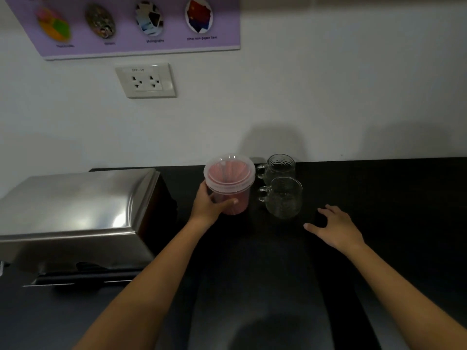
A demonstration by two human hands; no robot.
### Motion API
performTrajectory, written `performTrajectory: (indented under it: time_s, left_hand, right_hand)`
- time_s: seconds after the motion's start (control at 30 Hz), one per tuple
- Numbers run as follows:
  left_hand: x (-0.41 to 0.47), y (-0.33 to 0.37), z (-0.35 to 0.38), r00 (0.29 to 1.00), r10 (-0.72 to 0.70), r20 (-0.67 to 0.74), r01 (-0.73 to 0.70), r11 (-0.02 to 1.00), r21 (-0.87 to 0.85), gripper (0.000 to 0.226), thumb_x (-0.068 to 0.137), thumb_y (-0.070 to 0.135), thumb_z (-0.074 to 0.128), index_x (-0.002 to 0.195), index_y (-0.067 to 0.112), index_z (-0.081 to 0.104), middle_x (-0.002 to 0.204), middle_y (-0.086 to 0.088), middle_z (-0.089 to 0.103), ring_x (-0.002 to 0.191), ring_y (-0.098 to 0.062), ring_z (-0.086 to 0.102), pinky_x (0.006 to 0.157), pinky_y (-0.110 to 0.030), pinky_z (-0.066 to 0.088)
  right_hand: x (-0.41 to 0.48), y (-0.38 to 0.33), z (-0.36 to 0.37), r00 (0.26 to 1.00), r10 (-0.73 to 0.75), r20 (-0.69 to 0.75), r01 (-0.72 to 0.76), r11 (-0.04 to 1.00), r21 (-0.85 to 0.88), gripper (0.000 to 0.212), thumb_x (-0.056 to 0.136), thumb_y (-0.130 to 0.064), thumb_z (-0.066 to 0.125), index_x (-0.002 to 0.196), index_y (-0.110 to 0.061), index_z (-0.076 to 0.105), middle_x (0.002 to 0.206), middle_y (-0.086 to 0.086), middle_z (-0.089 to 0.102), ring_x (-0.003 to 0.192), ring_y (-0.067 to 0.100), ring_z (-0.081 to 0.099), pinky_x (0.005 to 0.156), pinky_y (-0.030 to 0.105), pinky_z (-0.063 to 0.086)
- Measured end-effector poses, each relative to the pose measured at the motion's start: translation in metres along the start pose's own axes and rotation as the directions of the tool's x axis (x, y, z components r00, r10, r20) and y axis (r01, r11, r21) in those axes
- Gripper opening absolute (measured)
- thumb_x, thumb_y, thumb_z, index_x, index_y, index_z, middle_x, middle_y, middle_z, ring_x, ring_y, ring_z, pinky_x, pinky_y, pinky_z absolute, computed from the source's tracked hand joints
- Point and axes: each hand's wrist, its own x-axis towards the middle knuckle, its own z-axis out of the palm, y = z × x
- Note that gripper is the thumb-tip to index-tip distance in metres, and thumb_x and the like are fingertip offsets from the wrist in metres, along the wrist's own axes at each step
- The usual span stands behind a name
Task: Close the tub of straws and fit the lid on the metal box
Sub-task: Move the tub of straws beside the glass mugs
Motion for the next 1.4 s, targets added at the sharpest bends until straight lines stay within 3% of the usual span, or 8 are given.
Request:
performTrajectory:
  time_s: [0.27, 0.5, 0.57, 0.63, 0.77, 0.87, 1.2, 1.4]
  left_hand:
    - [0.024, 0.0, 0.005, 0.998, 0.063, -0.023, -0.063, 0.998, -0.012, 0.082, 0.069, 0.007, 0.077, 0.136, 0.01, 0.031, 0.138, -0.01, 0.046, 0.121, -0.022, 0.048, 0.095, -0.033, 0.046]
    - [0.038, 0.003, 0.004, 0.999, 0.035, -0.02, -0.034, 0.999, 0.03, 0.088, 0.068, 0.013, 0.079, 0.139, 0.015, 0.027, 0.141, -0.009, 0.044, 0.123, -0.023, 0.048, 0.099, -0.043, 0.047]
    - [0.041, 0.004, 0.005, 0.999, 0.035, -0.023, -0.035, 0.999, 0.031, 0.088, 0.068, 0.012, 0.079, 0.139, 0.014, 0.027, 0.141, -0.009, 0.044, 0.119, -0.019, 0.048, 0.097, -0.039, 0.047]
    - [0.046, 0.005, 0.006, 0.999, 0.032, -0.034, -0.031, 0.999, 0.034, 0.087, 0.068, 0.012, 0.079, 0.138, 0.013, 0.028, 0.141, -0.009, 0.044, 0.12, -0.021, 0.048, 0.095, -0.036, 0.047]
    - [0.055, 0.008, 0.01, 0.999, 0.015, -0.047, -0.012, 0.999, 0.048, 0.088, 0.068, 0.012, 0.079, 0.138, 0.012, 0.027, 0.142, -0.011, 0.043, 0.126, -0.027, 0.046, 0.1, -0.045, 0.045]
    - [0.058, 0.009, 0.011, 0.999, 0.018, -0.051, -0.016, 0.999, 0.041, 0.09, 0.067, 0.011, 0.079, 0.139, 0.012, 0.026, 0.142, -0.011, 0.043, 0.126, -0.027, 0.047, 0.1, -0.041, 0.045]
    - [0.055, 0.009, 0.011, 0.999, 0.012, 0.036, -0.011, 1.0, -0.022, 0.081, 0.069, 0.003, 0.076, 0.136, 0.01, 0.03, 0.139, -0.011, 0.045, 0.124, -0.024, 0.047, 0.102, -0.039, 0.043]
    - [0.032, -0.001, 0.009, 0.988, -0.126, -0.086, 0.131, 0.99, 0.051, 0.094, 0.076, 0.017, 0.073, 0.146, 0.01, 0.011, 0.151, -0.015, 0.022, 0.134, -0.028, 0.035, 0.102, -0.034, 0.035]
  right_hand:
    - [-0.003, -0.002, -0.007, 0.999, -0.006, 0.031, 0.007, 1.0, -0.025, 0.073, 0.078, -0.053, 0.058, 0.138, -0.02, 0.033, 0.152, 0.004, 0.021, 0.139, 0.026, 0.019, 0.109, 0.045, 0.027]
    - [-0.003, -0.004, -0.009, 1.0, 0.013, 0.021, -0.012, 0.998, -0.056, 0.073, 0.076, -0.056, 0.059, 0.137, -0.023, 0.034, 0.152, 0.001, 0.021, 0.138, 0.024, 0.02, 0.105, 0.046, 0.032]
    - [-0.003, -0.005, -0.009, 1.0, 0.019, 0.021, -0.018, 0.998, -0.062, 0.074, 0.076, -0.056, 0.058, 0.137, -0.024, 0.034, 0.152, 0.0, 0.021, 0.138, 0.024, 0.021, 0.104, 0.045, 0.033]
    - [-0.003, -0.005, -0.008, 1.0, 0.017, 0.021, -0.016, 0.998, -0.063, 0.074, 0.076, -0.056, 0.058, 0.137, -0.023, 0.033, 0.152, 0.0, 0.021, 0.138, 0.024, 0.021, 0.105, 0.045, 0.032]
    - [-0.004, -0.003, -0.007, 1.0, -0.007, 0.018, 0.008, 0.998, -0.057, 0.073, 0.077, -0.056, 0.056, 0.138, -0.022, 0.033, 0.152, 0.001, 0.021, 0.139, 0.024, 0.02, 0.107, 0.044, 0.031]
    - [-0.001, -0.004, -0.009, 0.999, -0.014, 0.032, 0.017, 0.995, -0.094, 0.074, 0.078, -0.057, 0.055, 0.138, -0.021, 0.032, 0.151, 0.001, 0.022, 0.137, 0.024, 0.021, 0.106, 0.043, 0.032]
    - [0.003, -0.004, -0.007, 0.999, 0.004, 0.044, 0.0, 0.996, -0.09, 0.075, 0.076, -0.056, 0.058, 0.137, -0.021, 0.033, 0.15, 0.001, 0.022, 0.137, 0.026, 0.022, 0.104, 0.045, 0.033]
    - [0.004, -0.003, -0.007, 0.999, 0.0, 0.039, 0.003, 0.996, -0.093, 0.075, 0.074, -0.058, 0.059, 0.136, -0.022, 0.035, 0.149, 0.002, 0.025, 0.136, 0.026, 0.025, 0.102, 0.044, 0.035]
